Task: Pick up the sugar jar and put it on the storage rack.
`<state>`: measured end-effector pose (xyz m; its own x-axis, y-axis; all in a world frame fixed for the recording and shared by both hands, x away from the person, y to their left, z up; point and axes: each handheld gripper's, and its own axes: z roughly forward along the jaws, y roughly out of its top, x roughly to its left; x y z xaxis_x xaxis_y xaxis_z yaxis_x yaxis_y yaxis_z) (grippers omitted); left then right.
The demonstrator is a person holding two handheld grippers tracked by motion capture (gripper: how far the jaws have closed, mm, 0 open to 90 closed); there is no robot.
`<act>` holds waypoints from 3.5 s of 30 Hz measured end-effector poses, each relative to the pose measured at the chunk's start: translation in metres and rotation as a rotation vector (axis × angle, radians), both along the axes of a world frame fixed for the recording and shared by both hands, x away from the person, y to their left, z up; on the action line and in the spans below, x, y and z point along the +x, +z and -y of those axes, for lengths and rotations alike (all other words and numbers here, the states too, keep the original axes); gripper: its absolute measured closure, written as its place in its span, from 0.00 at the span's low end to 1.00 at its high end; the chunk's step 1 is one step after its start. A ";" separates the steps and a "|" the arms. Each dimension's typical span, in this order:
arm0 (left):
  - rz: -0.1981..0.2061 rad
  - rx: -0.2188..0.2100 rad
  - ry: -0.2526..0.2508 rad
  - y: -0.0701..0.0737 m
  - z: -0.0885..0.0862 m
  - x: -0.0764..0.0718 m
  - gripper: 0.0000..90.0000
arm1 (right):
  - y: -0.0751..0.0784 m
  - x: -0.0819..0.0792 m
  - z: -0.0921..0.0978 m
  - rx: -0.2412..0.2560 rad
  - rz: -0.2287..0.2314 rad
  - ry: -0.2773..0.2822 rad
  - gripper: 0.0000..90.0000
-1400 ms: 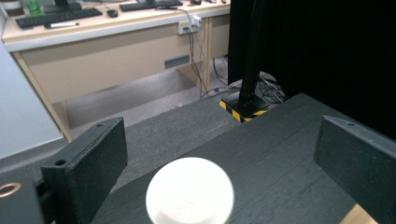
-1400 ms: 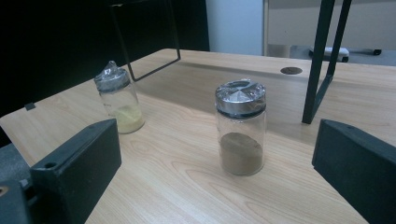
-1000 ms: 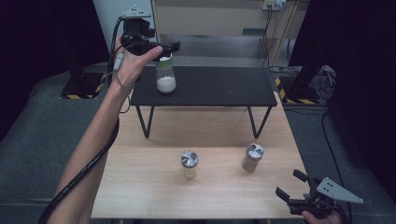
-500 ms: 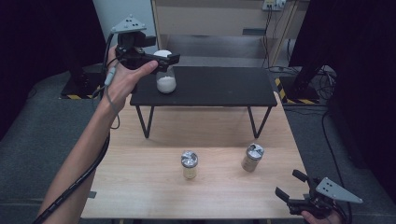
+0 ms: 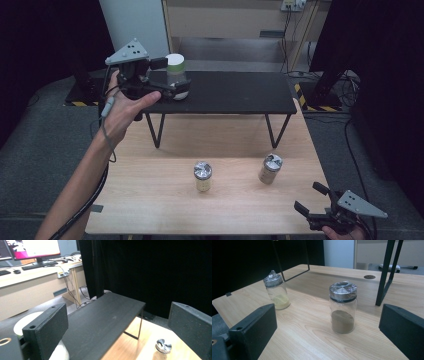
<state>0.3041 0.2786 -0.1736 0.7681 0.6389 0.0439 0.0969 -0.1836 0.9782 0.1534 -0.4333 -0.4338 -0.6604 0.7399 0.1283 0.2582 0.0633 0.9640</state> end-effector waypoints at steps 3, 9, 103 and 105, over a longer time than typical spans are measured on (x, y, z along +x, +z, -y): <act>0.008 0.018 -0.002 -0.006 -0.002 -0.009 0.02 | 0.000 0.000 0.000 0.001 -0.001 0.001 0.02; 0.009 0.007 -0.032 -0.021 -0.008 -0.024 0.02 | 0.000 0.000 0.000 -0.003 -0.001 0.002 0.02; -0.032 0.021 0.243 -0.261 -0.090 -0.164 0.03 | 0.000 0.001 -0.002 -0.013 0.005 0.003 0.02; -0.032 0.019 0.232 -0.262 -0.090 -0.163 0.02 | 0.000 0.001 -0.002 -0.015 0.005 0.005 0.02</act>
